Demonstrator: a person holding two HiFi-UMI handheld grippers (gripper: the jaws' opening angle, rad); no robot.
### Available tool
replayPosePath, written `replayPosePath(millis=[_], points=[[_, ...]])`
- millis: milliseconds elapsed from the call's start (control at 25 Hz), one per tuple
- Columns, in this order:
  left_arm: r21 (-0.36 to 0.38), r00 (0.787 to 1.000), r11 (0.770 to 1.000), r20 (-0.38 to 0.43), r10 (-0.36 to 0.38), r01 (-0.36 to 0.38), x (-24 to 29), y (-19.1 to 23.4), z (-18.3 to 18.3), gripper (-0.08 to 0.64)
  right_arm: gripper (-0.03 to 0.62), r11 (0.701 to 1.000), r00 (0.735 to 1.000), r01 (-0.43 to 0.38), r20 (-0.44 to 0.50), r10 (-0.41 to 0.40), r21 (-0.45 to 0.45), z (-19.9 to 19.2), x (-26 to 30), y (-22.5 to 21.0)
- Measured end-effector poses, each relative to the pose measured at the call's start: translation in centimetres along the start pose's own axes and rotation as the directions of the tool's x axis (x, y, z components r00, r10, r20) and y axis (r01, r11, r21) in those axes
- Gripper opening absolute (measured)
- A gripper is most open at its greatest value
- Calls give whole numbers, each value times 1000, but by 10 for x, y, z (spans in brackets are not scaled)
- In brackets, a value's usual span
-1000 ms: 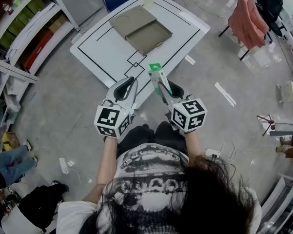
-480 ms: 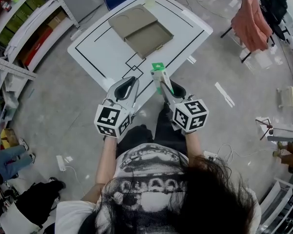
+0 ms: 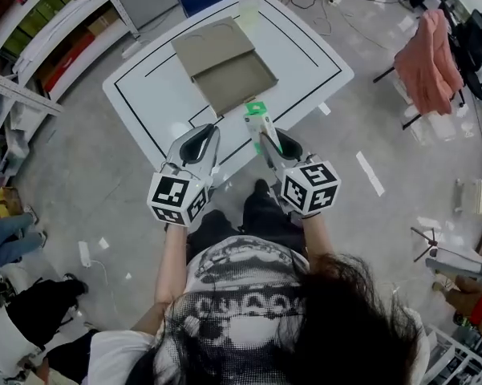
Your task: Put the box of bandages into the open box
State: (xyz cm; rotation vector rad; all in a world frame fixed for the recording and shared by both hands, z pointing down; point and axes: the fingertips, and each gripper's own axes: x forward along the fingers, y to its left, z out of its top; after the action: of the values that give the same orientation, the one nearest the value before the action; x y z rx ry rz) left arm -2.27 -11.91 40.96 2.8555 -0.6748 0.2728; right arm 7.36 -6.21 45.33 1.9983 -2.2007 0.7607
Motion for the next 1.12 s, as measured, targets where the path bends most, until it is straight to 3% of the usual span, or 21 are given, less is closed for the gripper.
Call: replayPosePath(millis=[560,1120], points=[[-20,986,986,5,168,-168,88,-43,17,0,95,983,982,-181,-66,178,-42,35,8,-95],[-31,953,953,-5,301,-301,94,-48,14,0,95,949,944,-311,-131,302,-51,30,24,-111]])
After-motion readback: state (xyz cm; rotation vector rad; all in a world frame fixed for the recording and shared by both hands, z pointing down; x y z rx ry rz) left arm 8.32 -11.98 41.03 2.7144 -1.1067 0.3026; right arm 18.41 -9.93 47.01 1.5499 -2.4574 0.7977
